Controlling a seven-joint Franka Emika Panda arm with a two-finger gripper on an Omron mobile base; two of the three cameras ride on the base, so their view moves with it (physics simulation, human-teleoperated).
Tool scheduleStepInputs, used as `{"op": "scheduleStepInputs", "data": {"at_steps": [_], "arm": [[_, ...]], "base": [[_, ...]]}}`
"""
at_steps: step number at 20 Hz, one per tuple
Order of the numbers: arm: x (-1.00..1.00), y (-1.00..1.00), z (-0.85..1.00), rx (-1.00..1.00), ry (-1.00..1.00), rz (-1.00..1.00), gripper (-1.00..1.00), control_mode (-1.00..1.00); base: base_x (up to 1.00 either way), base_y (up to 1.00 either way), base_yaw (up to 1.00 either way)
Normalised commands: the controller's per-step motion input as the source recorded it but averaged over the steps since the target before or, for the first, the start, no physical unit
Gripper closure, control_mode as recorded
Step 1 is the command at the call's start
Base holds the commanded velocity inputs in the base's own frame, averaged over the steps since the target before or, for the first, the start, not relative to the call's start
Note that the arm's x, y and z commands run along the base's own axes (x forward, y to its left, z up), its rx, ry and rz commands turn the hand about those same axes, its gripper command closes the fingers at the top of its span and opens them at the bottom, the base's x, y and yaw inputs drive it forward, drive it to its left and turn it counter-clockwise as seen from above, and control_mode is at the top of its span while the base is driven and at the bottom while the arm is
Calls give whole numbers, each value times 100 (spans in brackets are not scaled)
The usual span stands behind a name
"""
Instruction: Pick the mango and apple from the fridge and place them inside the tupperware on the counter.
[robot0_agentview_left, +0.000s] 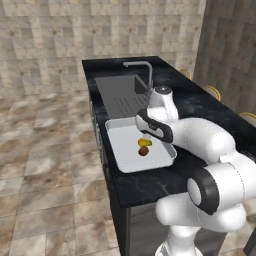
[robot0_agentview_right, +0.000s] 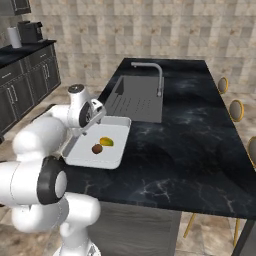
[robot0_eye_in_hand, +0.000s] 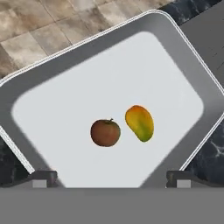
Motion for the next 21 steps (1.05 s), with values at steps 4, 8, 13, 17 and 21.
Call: {"op": "scheduleStepInputs", "data": {"at_steps": [4, 8, 13, 17, 21], "arm": [[-61, 0, 48, 19, 0, -30, -100, -100], [-76, 0, 40, 21, 0, -34, -100, -100], [-83, 0, 42, 24, 0, -34, -100, -100], [-84, 0, 49, 22, 0, -34, -100, -100], [-83, 0, 52, 14, -2, -35, -100, -100]], "base": [[0, 0, 0], [0, 0, 0], [0, 0, 0], [0, 0, 0], [0, 0, 0]]}}
